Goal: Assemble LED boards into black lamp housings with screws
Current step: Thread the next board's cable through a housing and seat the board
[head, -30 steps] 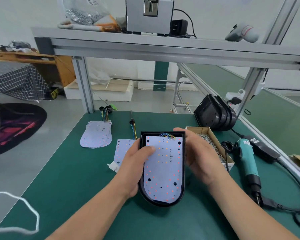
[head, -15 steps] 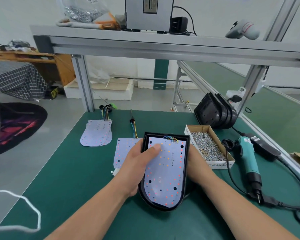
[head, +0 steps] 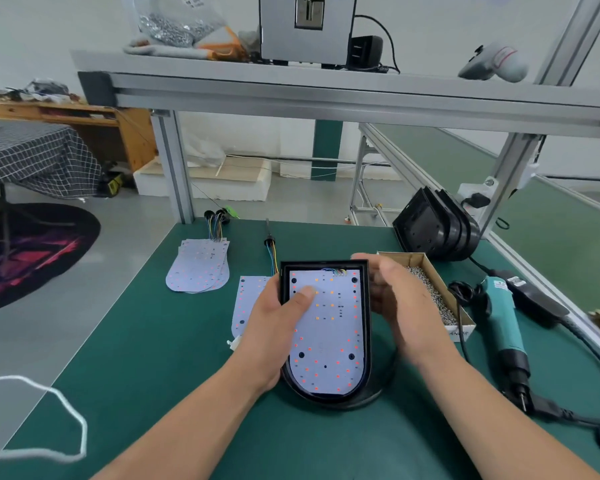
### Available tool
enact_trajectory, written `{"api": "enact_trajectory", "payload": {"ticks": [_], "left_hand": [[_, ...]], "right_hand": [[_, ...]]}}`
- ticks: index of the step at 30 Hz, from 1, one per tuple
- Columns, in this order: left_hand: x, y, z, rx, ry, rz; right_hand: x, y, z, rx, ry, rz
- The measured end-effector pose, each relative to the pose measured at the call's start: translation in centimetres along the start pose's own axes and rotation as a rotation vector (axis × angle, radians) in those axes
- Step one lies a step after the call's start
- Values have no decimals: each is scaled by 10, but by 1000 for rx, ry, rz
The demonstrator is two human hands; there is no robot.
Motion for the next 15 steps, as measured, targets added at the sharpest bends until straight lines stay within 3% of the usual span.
{"api": "enact_trajectory", "payload": {"ticks": [5,15], "left_hand": [[1,-6,3,-21,-35,-49],[7,-8,5,-20,-17,-53]], "right_hand": [[-4,-5,4,-12,104,340],[-10,-10,6,46,130,233]]}}
Point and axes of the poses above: each hand's wrist, its own z-axis away from the middle knuckle, its own y-axis out of the back of the hand, x = y × z, the point moved 2 cm from there along -z, towards the middle knuckle, and after that the axes turned 2 degrees about -z, right-handed, at the moved point
